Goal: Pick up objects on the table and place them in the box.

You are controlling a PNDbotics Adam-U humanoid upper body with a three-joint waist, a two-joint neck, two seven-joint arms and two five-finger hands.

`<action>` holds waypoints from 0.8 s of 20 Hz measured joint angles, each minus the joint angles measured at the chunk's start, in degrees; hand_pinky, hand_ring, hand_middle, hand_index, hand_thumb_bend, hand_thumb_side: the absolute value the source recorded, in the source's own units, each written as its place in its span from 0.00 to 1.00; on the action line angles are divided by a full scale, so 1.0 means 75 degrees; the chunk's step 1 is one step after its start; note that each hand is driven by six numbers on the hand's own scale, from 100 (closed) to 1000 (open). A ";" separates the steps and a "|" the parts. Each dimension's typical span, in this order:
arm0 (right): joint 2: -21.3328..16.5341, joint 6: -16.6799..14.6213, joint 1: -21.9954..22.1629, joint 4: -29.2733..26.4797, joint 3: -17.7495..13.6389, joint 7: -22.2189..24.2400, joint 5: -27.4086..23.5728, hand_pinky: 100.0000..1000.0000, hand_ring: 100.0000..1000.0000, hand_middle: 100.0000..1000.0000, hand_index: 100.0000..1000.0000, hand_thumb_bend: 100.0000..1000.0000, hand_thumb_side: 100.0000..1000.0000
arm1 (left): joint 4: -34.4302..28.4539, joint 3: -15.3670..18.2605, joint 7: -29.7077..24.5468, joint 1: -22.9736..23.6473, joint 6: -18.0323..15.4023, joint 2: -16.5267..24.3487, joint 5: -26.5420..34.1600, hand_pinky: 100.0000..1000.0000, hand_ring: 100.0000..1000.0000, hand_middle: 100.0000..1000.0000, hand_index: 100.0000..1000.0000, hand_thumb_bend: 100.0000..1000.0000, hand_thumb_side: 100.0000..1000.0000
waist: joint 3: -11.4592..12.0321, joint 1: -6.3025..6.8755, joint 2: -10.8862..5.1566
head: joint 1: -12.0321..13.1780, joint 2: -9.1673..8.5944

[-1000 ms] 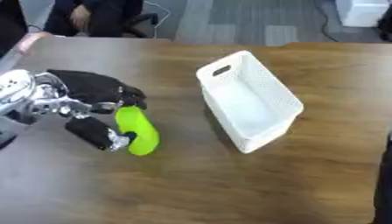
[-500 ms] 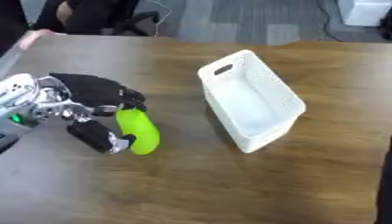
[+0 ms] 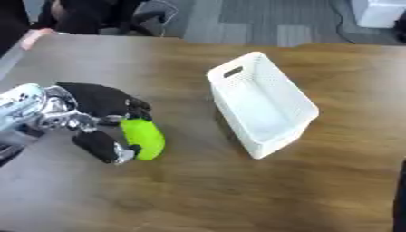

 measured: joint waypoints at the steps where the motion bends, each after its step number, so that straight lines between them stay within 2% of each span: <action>1: 0.0000 0.0005 0.0000 0.0000 0.0000 0.0005 -0.0008 0.20 0.24 0.29 0.44 0.00 1.00 | 0.0000 -0.0019 0.0000 0.0028 0.0000 0.0000 -0.0015 1.00 1.00 1.00 1.00 0.74 0.82 | 0.0000 -0.0004 0.0002 | 0.0014 0.0000; 6: 0.0000 0.0012 0.0000 0.0000 -0.0001 0.0012 -0.0042 0.20 0.24 0.29 0.44 0.00 1.00 | 0.0000 -0.0083 0.0000 0.0125 0.0006 0.0000 -0.0040 1.00 1.00 1.00 1.00 0.76 0.80 | 0.0000 -0.0006 0.0008 | 0.0063 0.0000; 7: 0.0000 0.0013 0.0000 0.0000 -0.0001 0.0013 -0.0044 0.20 0.24 0.29 0.44 0.00 1.00 | 0.0000 -0.0097 0.0000 0.0135 0.0009 0.0000 -0.0040 1.00 1.00 1.00 1.00 0.74 0.73 | 0.0000 -0.0006 0.0008 | 0.0065 0.0000; 8: 0.0000 0.0013 0.0000 0.0000 -0.0001 0.0013 -0.0045 0.20 0.24 0.29 0.44 0.00 1.00 | 0.0000 -0.0113 -0.0002 0.0167 0.0021 0.0000 -0.0040 1.00 1.00 1.00 1.00 0.75 0.74 | 0.0000 -0.0006 0.0008 | 0.0075 0.0000; 9: 0.0000 0.0014 0.0000 0.0000 -0.0001 0.0014 -0.0045 0.20 0.24 0.29 0.44 0.00 1.00 | 0.0001 -0.0119 -0.0001 0.0198 0.0046 0.0000 -0.0036 1.00 1.00 1.00 1.00 0.67 0.64 | 0.0001 -0.0006 0.0008 | 0.0087 0.0000; 10: 0.0000 0.0019 0.0000 0.0000 -0.0002 0.0019 -0.0045 0.20 0.24 0.29 0.44 0.00 1.00 | 0.0003 -0.0135 0.0004 0.0224 0.0079 0.0000 -0.0022 1.00 1.00 1.00 1.00 0.66 0.61 | 0.0001 -0.0007 0.0008 | 0.0101 0.0000; 11: 0.0000 0.0024 0.0000 0.0000 -0.0002 0.0024 -0.0046 0.20 0.25 0.29 0.44 0.00 1.00 | 0.0009 -0.0167 0.0007 0.0259 0.0120 0.0000 0.0009 1.00 1.00 1.00 1.00 0.59 0.51 | 0.0001 -0.0007 0.0008 | 0.0122 0.0000; 12: 0.0000 0.0027 0.0000 0.0000 -0.0002 0.0027 -0.0046 0.20 0.24 0.29 0.44 0.00 1.00 | 0.0045 -0.0203 0.0009 0.0281 0.0175 0.0001 0.0053 1.00 1.00 1.00 1.00 0.61 0.53 | 0.0001 -0.0007 0.0008 | 0.0130 0.0000; 13: 0.0000 0.0029 0.0000 0.0000 -0.0002 0.0029 -0.0046 0.20 0.25 0.29 0.44 0.00 1.00 | 0.0087 -0.0236 0.0015 0.0305 0.0238 0.0001 0.0105 1.00 1.00 1.00 1.00 0.55 0.44 | 0.0001 -0.0007 0.0008 | 0.0131 0.0000; 16: 0.0000 0.0031 0.0000 0.0000 -0.0003 0.0031 -0.0048 0.20 0.25 0.29 0.44 0.00 1.00 | 0.0241 -0.0352 0.0037 0.0339 0.0473 0.0004 0.0288 1.00 1.00 1.00 1.00 0.55 0.41 | 0.0001 -0.0010 0.0008 | 0.0165 0.0000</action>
